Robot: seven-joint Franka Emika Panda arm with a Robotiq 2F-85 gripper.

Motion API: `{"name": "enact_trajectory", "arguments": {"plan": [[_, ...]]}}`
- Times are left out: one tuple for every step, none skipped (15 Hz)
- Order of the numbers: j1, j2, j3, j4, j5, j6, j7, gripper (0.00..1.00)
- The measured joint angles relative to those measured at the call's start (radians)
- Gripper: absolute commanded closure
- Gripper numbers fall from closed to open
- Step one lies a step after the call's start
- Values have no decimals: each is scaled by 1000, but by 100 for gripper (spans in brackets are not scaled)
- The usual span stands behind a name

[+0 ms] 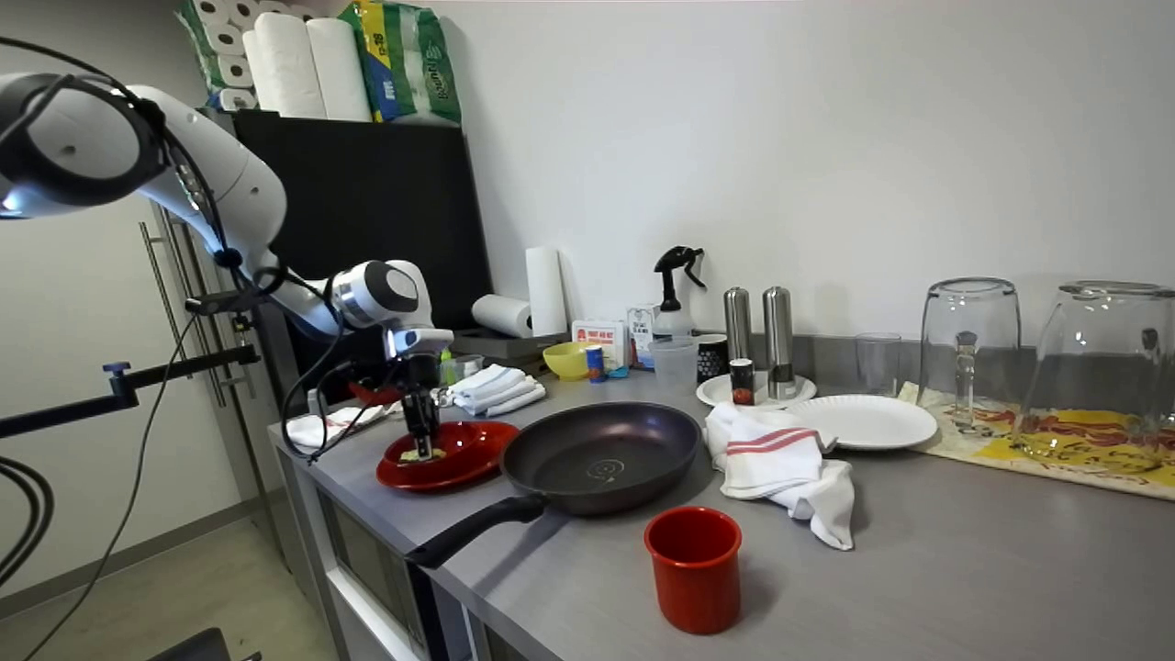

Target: Use the sponge to wipe the red bowl

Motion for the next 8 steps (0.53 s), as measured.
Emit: {"name": "enact_trajectory", "arguments": {"plan": [[0,5,0,0,0,-3,0,77],[0,9,0,1,0,-3,0,77],[-1,14,0,2,6,2,0,77],[-3,17,0,3,16,15,0,77],[-6,19,0,3,34,45,0,77],[-11,20,1,2,58,82,0,77],[-15,21,1,2,84,121,0,77],[-21,21,2,2,114,165,0,77]]}}
